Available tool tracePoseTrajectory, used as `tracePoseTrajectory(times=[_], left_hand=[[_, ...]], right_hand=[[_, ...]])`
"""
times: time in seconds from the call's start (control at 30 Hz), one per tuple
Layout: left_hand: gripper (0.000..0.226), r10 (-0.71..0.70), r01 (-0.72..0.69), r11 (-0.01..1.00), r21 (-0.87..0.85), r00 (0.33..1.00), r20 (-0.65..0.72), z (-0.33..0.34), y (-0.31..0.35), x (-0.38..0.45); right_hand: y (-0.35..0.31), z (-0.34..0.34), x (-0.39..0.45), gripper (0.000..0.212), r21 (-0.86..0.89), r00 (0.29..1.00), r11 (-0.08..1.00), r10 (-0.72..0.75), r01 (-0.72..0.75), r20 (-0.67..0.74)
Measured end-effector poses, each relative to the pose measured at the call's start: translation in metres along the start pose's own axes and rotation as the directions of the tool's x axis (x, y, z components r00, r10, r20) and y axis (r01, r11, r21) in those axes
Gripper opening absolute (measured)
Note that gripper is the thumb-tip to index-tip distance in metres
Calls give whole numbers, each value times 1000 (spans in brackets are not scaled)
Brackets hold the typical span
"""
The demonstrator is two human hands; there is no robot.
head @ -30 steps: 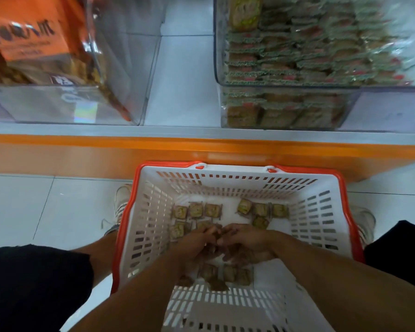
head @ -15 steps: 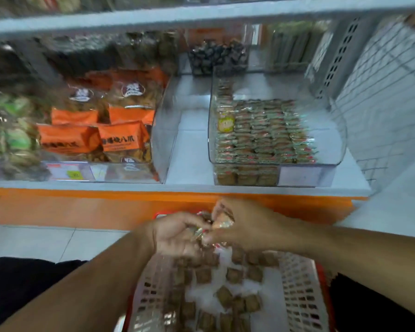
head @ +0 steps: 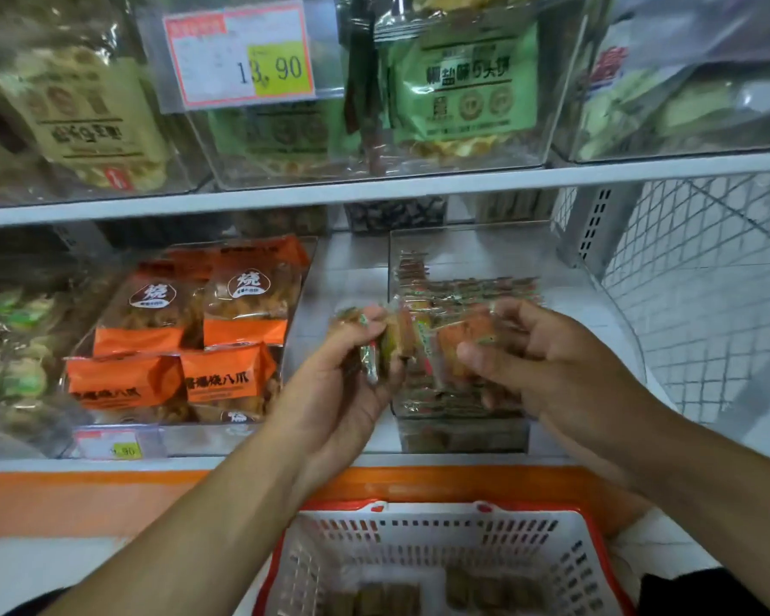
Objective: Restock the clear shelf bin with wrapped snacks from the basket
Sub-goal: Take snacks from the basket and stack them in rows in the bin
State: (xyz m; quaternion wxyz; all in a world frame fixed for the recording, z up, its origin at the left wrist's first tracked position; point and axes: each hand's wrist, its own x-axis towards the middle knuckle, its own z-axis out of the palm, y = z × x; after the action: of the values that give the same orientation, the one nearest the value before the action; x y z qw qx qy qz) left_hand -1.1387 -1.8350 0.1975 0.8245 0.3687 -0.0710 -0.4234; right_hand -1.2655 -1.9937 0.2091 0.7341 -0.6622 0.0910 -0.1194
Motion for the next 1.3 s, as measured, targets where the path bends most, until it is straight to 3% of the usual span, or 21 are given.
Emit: tracePoseTrajectory(times=[0.13,0.37,0.5,0.6,0.73,0.83,0.9,0.97,1.0,1.07,1.1,1.2,1.3], left_hand=[[25,87,-86,975,205,996,5,-3,-13,-2],[16,46,-45,997,62,999,-18,-7,-12,-8],[22,30,-26,997,75,998,-53,-9,-12,-11],[29,-50,49,996,74,999,5,-6,-16,-14],[28,-56,56,991,122,998,-1,-3,-24,-16],[46,-26,35,989,146,997,-69,-3,-29,-12],[55,-14,25,991,131,996,-83,-3,-29,-11],[55,-12,19,995,94,997,-75,-4,-27,-11],[54,-9,15,997,80,998,-68,-5,-27,-11],[51,14,-11,998,58,999,-47,-6,-26,-12],[49,32,-30,998,56,999,-41,-7,-25,-12],[46,77,-70,993,99,995,-63,-9,-22,-12],[55,99,-89,986,143,993,-66,-10,-21,-13]], right_hand=[[13,6,8,33,-18,997,998,60,-61,-50],[15,10,18,27,146,981,982,143,-124,-134],[16,8,16,33,169,978,978,149,-123,-148],[19,11,13,38,243,966,952,221,-185,-134],[21,10,7,33,155,965,966,228,-208,-129],[18,5,4,25,81,965,963,261,-258,-22],[18,-1,5,27,26,980,982,188,-186,-66],[14,-3,5,31,-26,984,1000,10,-15,-178],[13,-3,3,34,-141,974,986,-112,85,-198],[14,1,-1,40,-448,955,868,-282,213,-93],[17,3,-3,43,-505,957,827,-289,246,-5],[24,10,-7,38,-384,970,893,-186,234,158],[23,13,-5,33,-421,972,877,-221,233,77]])
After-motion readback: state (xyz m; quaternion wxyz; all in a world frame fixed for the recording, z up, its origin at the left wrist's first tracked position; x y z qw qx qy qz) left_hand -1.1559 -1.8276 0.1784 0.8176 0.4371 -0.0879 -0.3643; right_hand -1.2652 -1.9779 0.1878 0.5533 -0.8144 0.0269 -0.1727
